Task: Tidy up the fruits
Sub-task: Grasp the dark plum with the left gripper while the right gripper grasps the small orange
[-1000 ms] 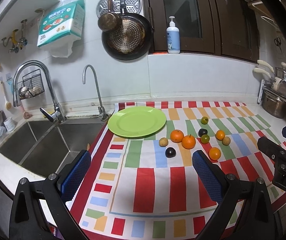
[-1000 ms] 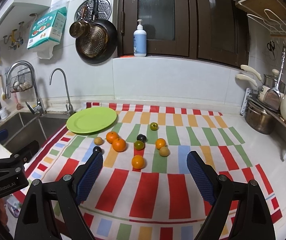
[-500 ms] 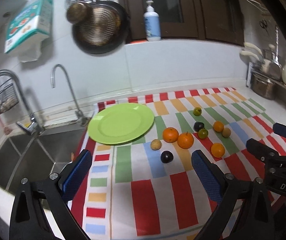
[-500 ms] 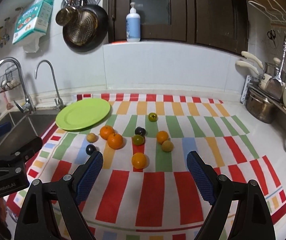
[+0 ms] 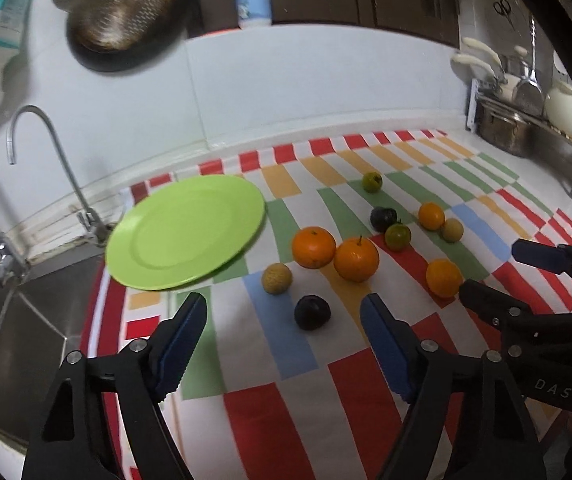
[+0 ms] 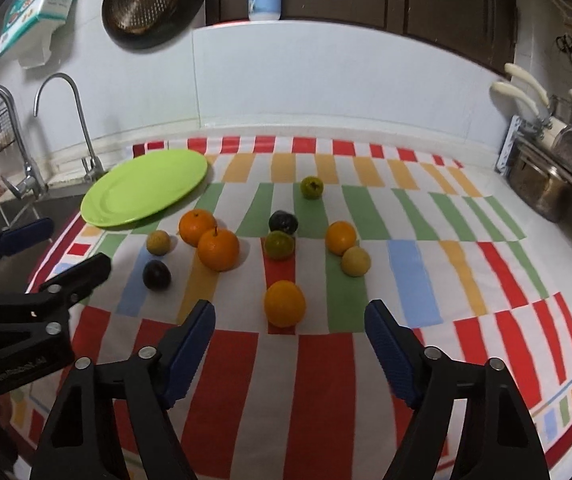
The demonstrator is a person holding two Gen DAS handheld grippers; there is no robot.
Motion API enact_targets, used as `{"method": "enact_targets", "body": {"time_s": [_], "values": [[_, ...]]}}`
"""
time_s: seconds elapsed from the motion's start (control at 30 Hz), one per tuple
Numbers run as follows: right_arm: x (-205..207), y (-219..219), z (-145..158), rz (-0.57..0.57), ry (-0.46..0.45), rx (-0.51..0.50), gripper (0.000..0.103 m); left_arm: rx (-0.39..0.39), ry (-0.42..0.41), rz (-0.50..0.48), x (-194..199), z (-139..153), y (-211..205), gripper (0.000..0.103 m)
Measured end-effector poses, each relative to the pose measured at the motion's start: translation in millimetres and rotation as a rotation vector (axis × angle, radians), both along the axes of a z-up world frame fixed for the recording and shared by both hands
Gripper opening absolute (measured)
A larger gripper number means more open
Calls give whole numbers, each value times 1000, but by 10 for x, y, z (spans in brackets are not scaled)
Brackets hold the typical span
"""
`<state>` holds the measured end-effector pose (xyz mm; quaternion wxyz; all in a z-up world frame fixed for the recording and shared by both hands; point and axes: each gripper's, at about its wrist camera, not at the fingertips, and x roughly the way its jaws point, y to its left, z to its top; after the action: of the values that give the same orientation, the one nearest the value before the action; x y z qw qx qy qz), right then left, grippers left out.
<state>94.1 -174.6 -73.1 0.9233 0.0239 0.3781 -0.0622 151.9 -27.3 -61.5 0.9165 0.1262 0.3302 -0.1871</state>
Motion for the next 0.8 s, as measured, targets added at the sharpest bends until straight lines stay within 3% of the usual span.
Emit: {"method": "enact_targets", "body": {"time_s": [0.4,0.8], "values": [[300,-60,-265,-3,78,55,55,16,108,-52,284,-353,-150,52],[425,-86,-406,6,111,69,40,6,173,-75,391,-480,-218,31]]}}
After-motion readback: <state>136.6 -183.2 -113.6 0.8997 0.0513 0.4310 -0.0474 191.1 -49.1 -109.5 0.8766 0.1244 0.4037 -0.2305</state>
